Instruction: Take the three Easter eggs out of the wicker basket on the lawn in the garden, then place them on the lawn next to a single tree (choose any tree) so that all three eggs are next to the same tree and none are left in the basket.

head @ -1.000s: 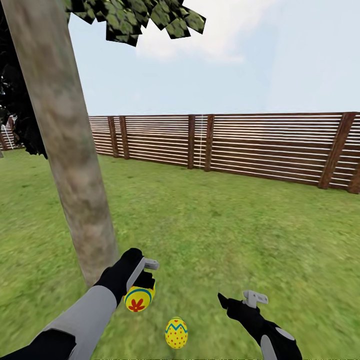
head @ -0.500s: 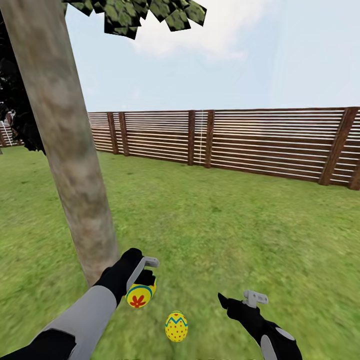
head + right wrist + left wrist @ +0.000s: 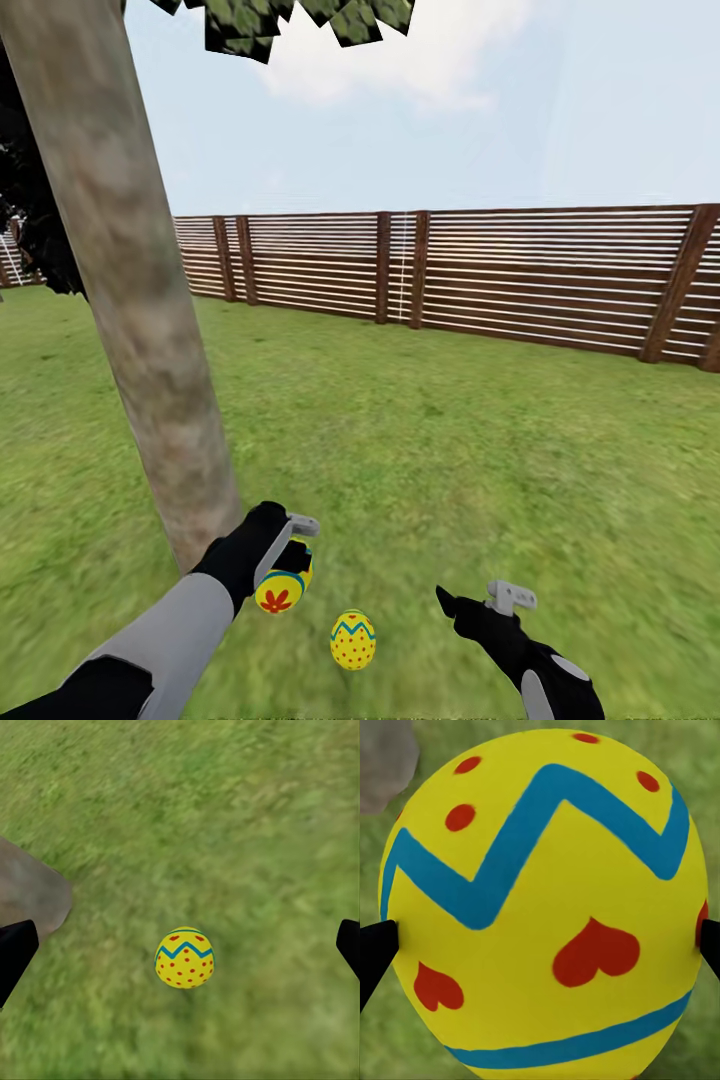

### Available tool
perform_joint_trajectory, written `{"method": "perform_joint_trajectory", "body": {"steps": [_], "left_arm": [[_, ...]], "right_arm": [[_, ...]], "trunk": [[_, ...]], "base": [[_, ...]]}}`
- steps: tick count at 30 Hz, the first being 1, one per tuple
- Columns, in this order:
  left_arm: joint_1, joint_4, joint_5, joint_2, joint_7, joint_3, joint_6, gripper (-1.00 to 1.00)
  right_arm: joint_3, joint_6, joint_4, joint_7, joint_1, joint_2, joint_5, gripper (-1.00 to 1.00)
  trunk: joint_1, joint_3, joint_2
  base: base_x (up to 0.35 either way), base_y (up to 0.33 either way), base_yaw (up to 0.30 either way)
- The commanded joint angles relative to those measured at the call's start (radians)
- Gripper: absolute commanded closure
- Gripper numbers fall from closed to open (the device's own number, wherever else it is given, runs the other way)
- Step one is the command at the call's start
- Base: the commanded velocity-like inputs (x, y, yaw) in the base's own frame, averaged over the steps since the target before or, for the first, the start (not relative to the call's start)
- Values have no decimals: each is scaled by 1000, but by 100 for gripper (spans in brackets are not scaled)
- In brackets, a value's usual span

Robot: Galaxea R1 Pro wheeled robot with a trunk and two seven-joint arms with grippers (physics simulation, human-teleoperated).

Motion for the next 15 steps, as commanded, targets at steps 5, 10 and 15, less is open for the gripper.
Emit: {"method": "perform_joint_trajectory", "body": {"steps": [5, 10, 15], "left_arm": [[-1, 1, 9, 2, 9, -6, -4, 100], [-1, 1, 9, 2, 13, -6, -9, 100], [-1, 1, 9, 2, 14, -7, -14, 100]], "right_arm": [[-3, 6, -1, 2, -1, 1, -3, -100], [-3, 6, -1, 3, -1, 1, -3, -100], [-3, 5, -1, 5, -1, 1, -3, -100]], "trunk": [[19, -22, -36], [38, -44, -71], [57, -65, -106]], "base": [[0, 0, 0], [0, 0, 0], [0, 0, 0]]}}
